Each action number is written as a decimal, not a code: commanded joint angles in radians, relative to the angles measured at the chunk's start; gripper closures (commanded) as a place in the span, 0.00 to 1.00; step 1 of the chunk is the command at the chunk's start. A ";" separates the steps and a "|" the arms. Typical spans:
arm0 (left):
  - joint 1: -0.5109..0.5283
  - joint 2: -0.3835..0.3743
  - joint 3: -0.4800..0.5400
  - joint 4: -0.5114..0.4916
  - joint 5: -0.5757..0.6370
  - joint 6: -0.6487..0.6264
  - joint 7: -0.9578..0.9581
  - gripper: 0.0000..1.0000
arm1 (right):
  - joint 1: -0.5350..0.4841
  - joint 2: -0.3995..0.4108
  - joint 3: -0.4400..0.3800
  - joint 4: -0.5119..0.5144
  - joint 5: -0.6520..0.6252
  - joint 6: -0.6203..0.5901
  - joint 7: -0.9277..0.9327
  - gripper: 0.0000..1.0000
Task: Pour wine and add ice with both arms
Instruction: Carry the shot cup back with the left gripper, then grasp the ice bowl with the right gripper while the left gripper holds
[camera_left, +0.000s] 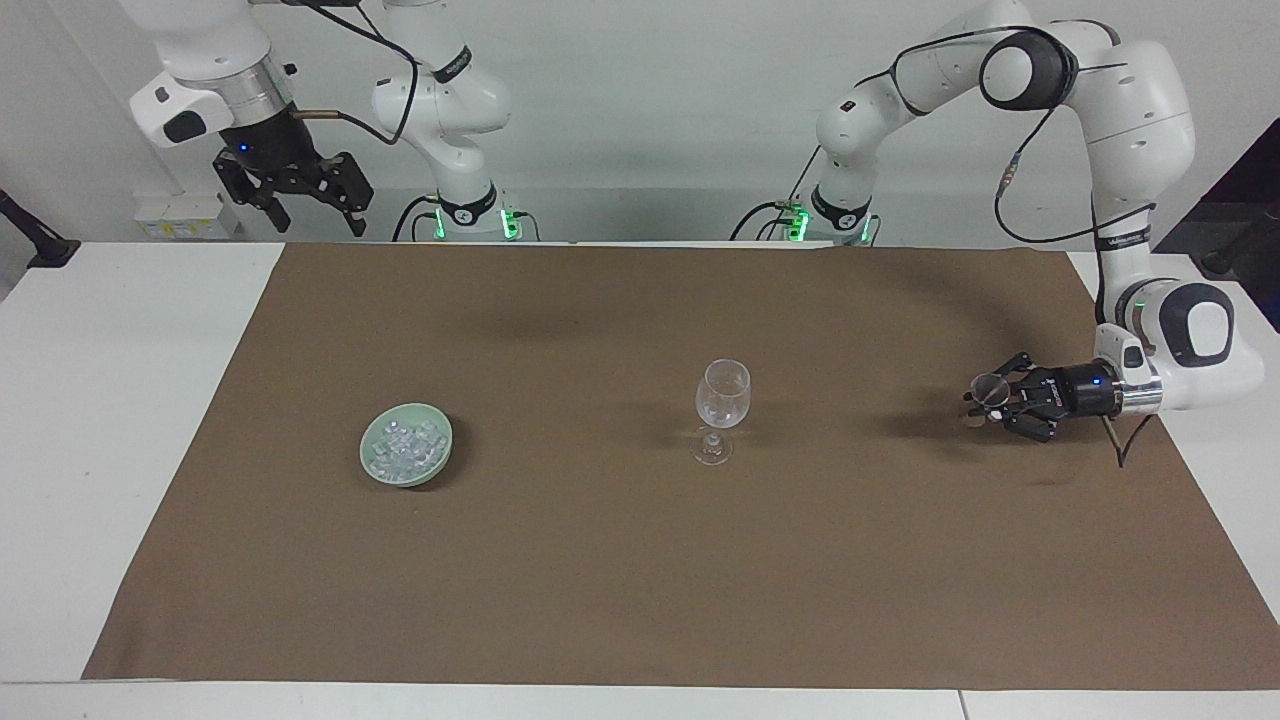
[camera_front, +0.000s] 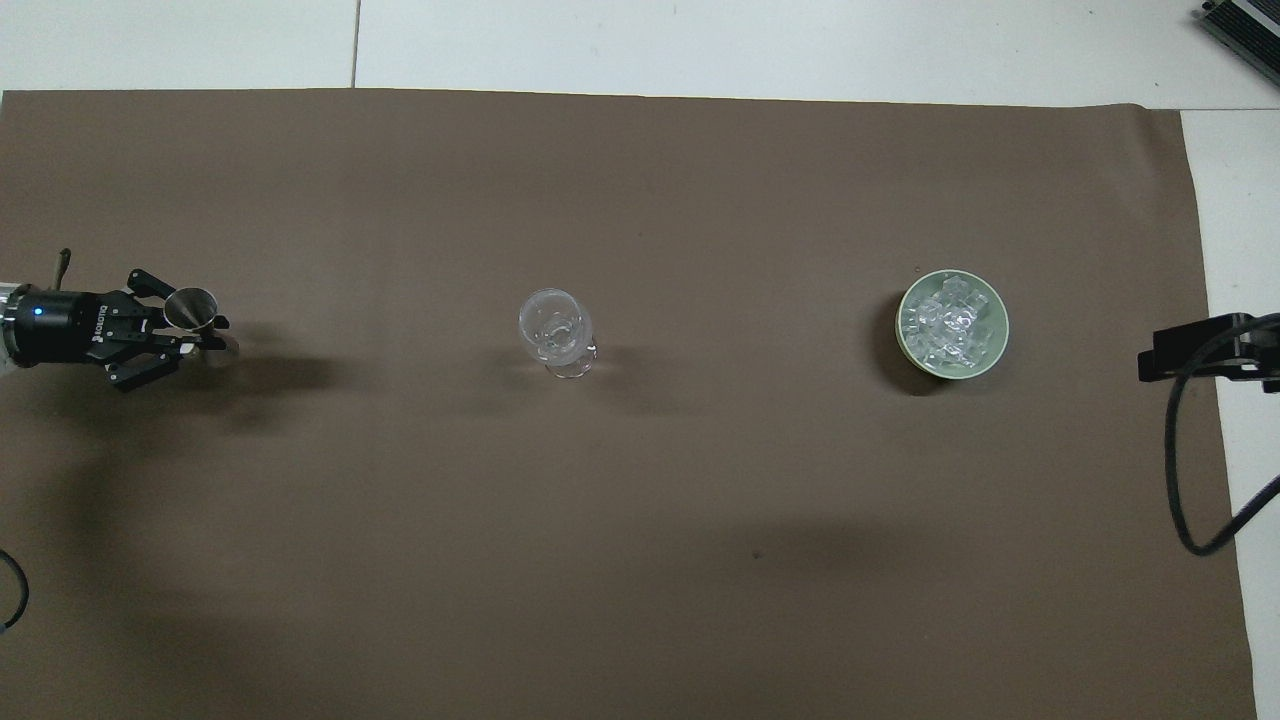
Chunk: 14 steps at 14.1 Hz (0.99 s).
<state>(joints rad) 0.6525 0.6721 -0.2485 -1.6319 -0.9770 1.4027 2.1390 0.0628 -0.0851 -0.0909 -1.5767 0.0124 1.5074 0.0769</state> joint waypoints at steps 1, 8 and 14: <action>0.051 0.055 -0.015 0.009 -0.037 -0.051 0.065 1.00 | -0.012 -0.009 0.011 -0.052 0.023 0.071 -0.026 0.00; 0.091 0.127 -0.018 0.007 -0.088 -0.139 0.185 1.00 | -0.012 0.155 0.025 -0.106 0.023 0.321 -0.098 0.00; 0.099 0.165 -0.015 0.007 -0.095 -0.156 0.216 1.00 | -0.012 0.231 0.028 -0.256 0.021 0.582 -0.101 0.00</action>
<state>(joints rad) 0.7379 0.8160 -0.2569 -1.6310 -1.0521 1.2739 2.3340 0.0632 0.1695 -0.0724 -1.7452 0.0140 2.0123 0.0086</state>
